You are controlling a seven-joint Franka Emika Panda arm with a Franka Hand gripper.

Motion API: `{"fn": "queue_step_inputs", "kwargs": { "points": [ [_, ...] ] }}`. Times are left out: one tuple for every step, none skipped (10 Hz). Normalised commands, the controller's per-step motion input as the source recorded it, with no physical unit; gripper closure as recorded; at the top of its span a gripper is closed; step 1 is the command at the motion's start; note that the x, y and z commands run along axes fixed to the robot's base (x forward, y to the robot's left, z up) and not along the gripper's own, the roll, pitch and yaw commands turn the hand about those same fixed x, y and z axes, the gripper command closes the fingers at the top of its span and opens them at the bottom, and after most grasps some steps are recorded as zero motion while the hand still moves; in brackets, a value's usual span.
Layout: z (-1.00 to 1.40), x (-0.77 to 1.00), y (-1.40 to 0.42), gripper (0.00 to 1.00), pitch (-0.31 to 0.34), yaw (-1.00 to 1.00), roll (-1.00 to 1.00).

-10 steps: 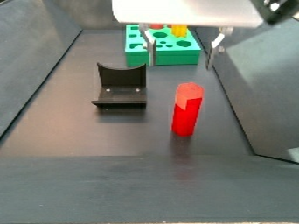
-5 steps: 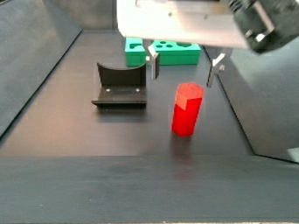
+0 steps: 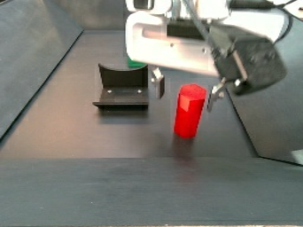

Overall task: Pick up the hexagon object. Move up. Move to above the board. Insert the hexagon object.
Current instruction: Pick up the hexagon object.

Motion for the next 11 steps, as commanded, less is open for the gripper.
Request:
{"fn": "queue_step_inputs", "kwargs": {
  "points": [
    [0.00,-0.03,0.14,0.00,-0.010,-0.19,-0.05],
    [0.00,0.00,0.00,0.00,0.000,0.00,0.00],
    [0.00,0.00,0.00,1.00,0.000,0.00,0.00],
    [0.00,0.00,0.00,1.00,0.000,0.00,0.00],
    [0.00,0.00,0.00,1.00,0.000,0.00,0.00],
    [0.00,0.00,0.00,1.00,0.000,0.00,0.00],
    [0.00,0.00,0.00,1.00,0.000,0.00,0.00],
    [0.00,0.00,0.00,1.00,0.000,0.00,0.00],
    [0.00,0.00,0.00,1.00,0.000,0.00,0.00],
    [0.00,0.00,0.00,1.00,0.000,0.00,0.00],
    [0.00,0.00,0.00,1.00,0.000,0.00,0.00]
  ]
}}
